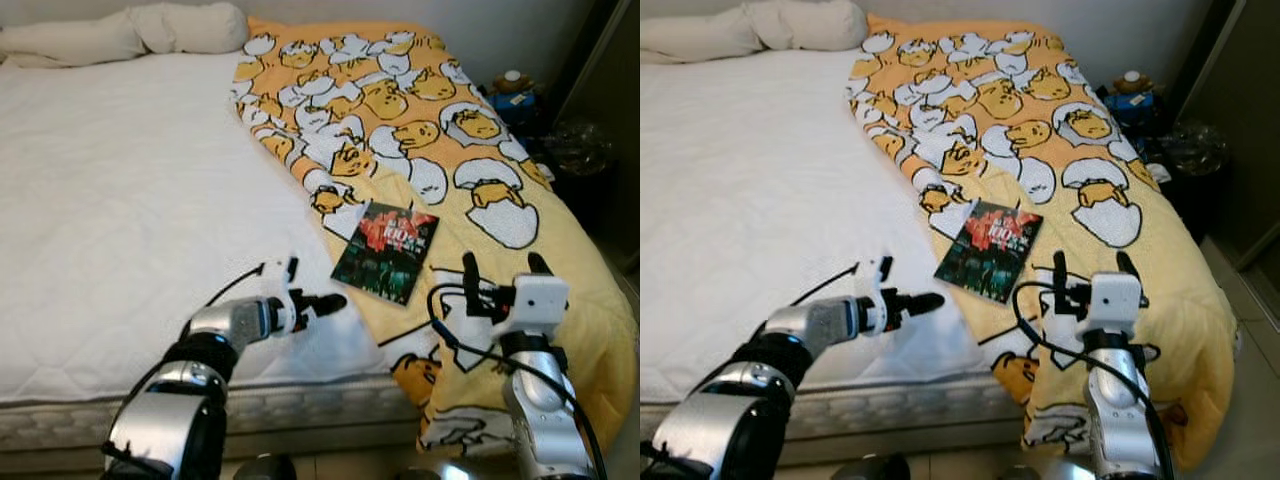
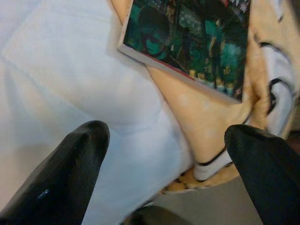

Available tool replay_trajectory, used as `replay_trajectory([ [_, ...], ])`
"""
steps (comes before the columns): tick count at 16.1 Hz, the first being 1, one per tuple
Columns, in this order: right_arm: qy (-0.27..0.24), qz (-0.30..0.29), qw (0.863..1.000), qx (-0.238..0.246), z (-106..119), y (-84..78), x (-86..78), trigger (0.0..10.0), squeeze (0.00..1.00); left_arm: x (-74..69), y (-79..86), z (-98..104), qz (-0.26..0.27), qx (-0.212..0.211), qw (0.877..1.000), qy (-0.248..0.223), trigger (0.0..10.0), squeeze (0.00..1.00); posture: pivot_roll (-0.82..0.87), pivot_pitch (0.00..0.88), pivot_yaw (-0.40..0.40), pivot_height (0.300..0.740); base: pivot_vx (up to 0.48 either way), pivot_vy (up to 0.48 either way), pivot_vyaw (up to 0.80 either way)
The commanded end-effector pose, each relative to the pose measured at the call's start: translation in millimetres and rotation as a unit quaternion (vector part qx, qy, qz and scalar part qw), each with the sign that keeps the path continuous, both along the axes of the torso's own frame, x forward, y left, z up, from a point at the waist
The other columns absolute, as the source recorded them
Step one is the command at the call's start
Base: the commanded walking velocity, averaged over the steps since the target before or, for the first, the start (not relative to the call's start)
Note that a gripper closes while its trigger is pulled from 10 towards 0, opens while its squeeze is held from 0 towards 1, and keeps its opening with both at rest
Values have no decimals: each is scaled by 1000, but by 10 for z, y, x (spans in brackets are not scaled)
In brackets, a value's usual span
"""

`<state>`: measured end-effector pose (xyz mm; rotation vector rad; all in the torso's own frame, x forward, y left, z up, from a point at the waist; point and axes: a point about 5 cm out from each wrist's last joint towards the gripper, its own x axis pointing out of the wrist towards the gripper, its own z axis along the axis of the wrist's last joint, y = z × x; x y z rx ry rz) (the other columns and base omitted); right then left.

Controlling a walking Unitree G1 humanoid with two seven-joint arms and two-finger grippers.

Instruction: Clean up the room

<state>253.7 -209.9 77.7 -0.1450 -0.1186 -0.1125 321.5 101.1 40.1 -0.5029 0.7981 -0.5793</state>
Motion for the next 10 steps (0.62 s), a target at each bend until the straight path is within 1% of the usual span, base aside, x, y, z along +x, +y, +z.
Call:
replay_trajectory([
  [1,-5,-4,1000,2,49,-15,-1,10000,0,9,-30,23,6,-30,1000,5,10000,0,-165,99,55,740,0,0,0],
  [2,-5,-4,1000,2,50,-9,0,10000,0,1,-51,21,8,-40,999,5,10000,0,-166,99,54,740,0,0,0],
  [3,-5,-2,1000,3,56,-1,-2,10000,0,-8,-87,12,10,-43,999,-9,10000,0,-165,100,52,740,0,0,0],
  [4,-4,-1,1000,2,64,-1,7,10000,0,-40,-215,-14,-2,-3,997,-72,10000,0,-165,102,50,740,0,0,0],
  [5,-4,-1,1000,2,65,-2,8,10000,0,-41,-231,-11,-1,0,997,-81,10000,0,-165,102,50,740,0,0,0],
  [6,-5,0,1000,1,72,-4,11,10000,0,-16,-262,40,7,28,990,-138,10000,0,-165,102,49,740,0,0,0],
  [7,-10,-3,1000,0,91,-6,21,10000,0,47,-256,195,73,28,975,-208,10000,0,-166,99,49,740,0,0,0],
  [8,-16,-4,1000,0,115,-2,25,10000,0,39,-244,388,95,56,948,-299,10000,0,-165,97,49,740,0,0,0],
  [9,-21,-7,1000,1,130,-8,27,10000,0,-8,-234,623,104,107,904,-401,10000,0,-157,96,48,740,0,0,0],
  [10,-20,-8,1000,3,126,-8,33,10000,0,-90,-249,804,103,152,857,-482,10000,0,-145,92,48,740,0,0,0],
])
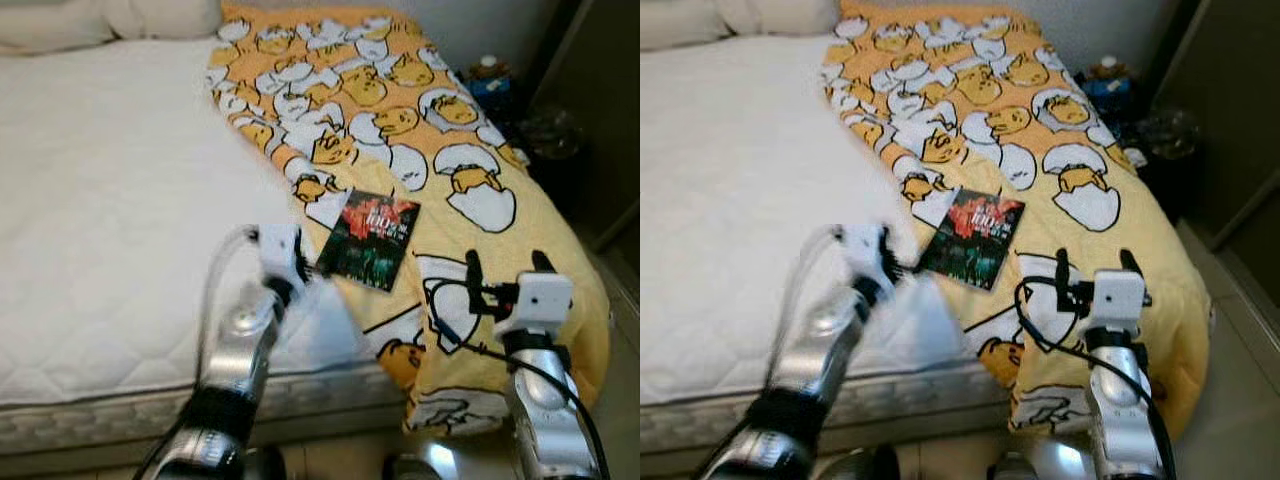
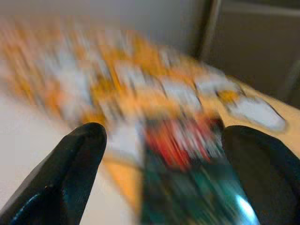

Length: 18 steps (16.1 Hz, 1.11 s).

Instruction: Clean up the room

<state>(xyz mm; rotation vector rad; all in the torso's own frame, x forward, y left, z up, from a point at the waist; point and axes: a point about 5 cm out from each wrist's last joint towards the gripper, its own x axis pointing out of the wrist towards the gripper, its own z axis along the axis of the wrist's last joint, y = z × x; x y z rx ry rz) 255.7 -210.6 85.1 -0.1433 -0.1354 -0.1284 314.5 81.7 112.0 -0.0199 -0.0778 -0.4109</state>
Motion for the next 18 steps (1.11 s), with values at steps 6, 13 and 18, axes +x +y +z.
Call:
replay_trajectory([
  [6,-9,11,1000,13,28,88,43,10000,0,-216,-115,-390,-21,-48,991,122,10000,0,-126,104,33,740,0,0,0],
  [13,-1,15,998,66,12,138,-96,10000,0,-219,-133,-340,-37,-19,994,100,10000,0,-143,133,48,740,0,0,0],
  [18,49,16,979,196,-142,98,92,10000,0,-188,48,-247,-18,-3,997,79,10000,0,-86,132,68,740,0,0,0],
])
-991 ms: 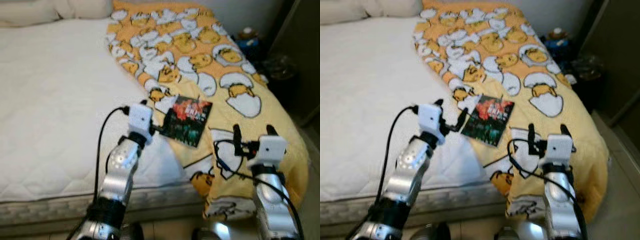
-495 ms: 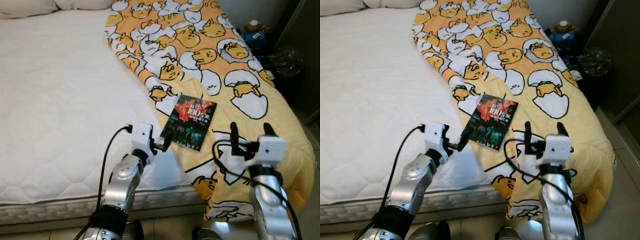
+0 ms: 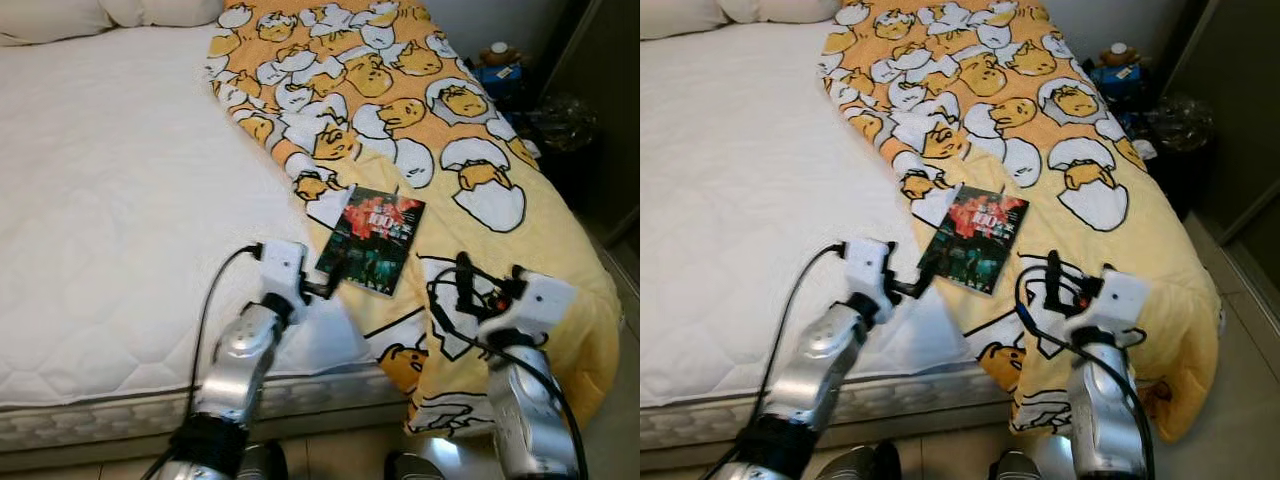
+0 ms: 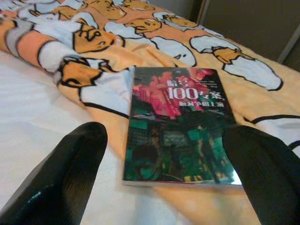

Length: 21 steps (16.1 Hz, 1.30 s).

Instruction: Clean up the room

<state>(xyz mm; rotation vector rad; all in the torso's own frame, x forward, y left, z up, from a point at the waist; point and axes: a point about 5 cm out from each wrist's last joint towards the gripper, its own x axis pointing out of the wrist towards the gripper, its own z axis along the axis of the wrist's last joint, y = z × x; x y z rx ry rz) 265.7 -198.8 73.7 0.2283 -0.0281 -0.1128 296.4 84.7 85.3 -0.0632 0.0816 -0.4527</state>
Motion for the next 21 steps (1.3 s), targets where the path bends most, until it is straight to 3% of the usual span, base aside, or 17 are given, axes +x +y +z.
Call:
replay_trajectory([
  [1,8,10,1000,14,-28,-19,47,10000,0,-14,48,61,7,3,1000,-10,10000,0,-70,133,71,740,0,0,0],
  [4,17,36,998,54,-44,35,275,10000,0,-119,190,144,4,26,999,-32,10000,0,-1,140,79,740,0,0,0],
  [5,40,36,994,96,-129,50,365,10000,0,-186,300,151,12,39,999,-33,10000,0,32,144,80,740,0,0,0],
  [7,57,37,989,128,-187,81,438,10000,0,-224,382,179,21,48,998,-35,10000,0,77,151,77,740,0,0,0],
  [11,68,77,985,139,-124,287,660,10000,0,-278,518,260,49,58,996,-37,10000,0,124,158,48,740,0,0,0],
  [14,92,92,982,133,-207,350,661,10000,0,-304,502,259,59,54,996,-34,10000,0,130,163,33,740,0,0,0],
  [17,131,90,970,185,-314,391,661,10000,0,-341,501,266,60,57,996,-30,10000,0,147,179,42,740,0,0,0],
  [21,169,109,960,193,-379,548,663,10000,0,-361,566,288,63,68,995,-28,10000,0,169,199,54,740,0,0,0],
])
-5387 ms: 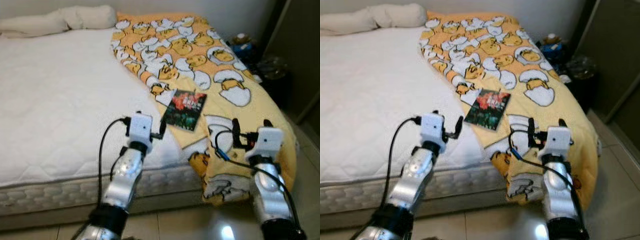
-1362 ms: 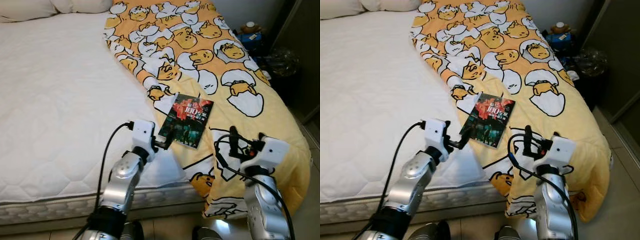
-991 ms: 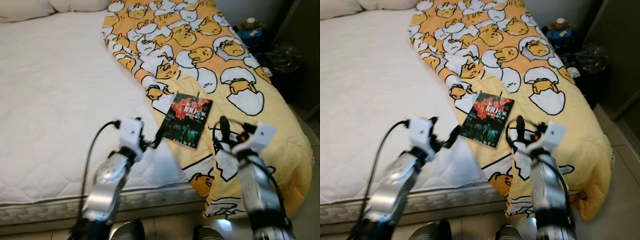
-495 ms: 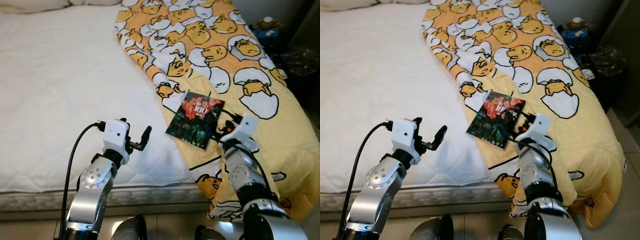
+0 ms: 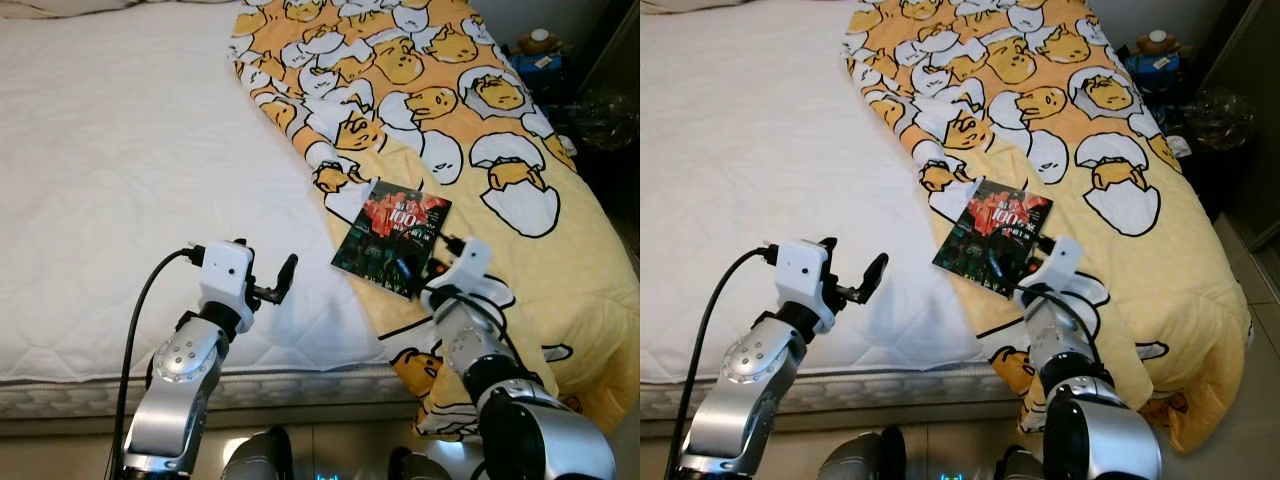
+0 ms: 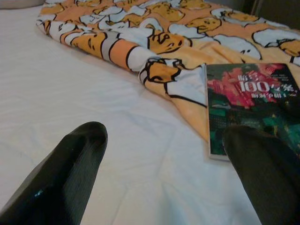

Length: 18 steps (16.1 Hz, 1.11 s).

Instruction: Clean up the room

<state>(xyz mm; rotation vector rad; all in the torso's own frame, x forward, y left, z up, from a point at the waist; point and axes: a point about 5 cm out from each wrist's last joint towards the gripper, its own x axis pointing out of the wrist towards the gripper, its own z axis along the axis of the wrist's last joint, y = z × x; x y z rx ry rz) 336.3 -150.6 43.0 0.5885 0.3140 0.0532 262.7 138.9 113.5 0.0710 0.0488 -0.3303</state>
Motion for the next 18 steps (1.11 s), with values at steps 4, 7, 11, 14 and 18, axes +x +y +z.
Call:
replay_trajectory([
  [4,3,31,999,-29,-8,77,7,10000,0,-67,35,32,5,10,1000,1,10000,0,189,213,60,740,0,0,0],
  [7,-3,33,997,-63,18,26,28,10000,0,-94,32,52,5,12,1000,1,10000,0,203,224,65,740,0,0,0],
  [11,-18,29,991,-129,103,-39,87,10000,0,-139,27,86,5,14,1000,-2,10000,0,216,237,67,740,0,0,0],
  [14,-4,-16,997,-76,84,-98,79,0,0,-151,5,101,7,13,1000,-3,10000,0,217,238,66,740,0,0,0],
  [18,-28,-34,999,-2,186,-16,150,0,0,-123,-12,130,4,16,1000,-7,10000,0,209,239,77,740,0,0,0],
])
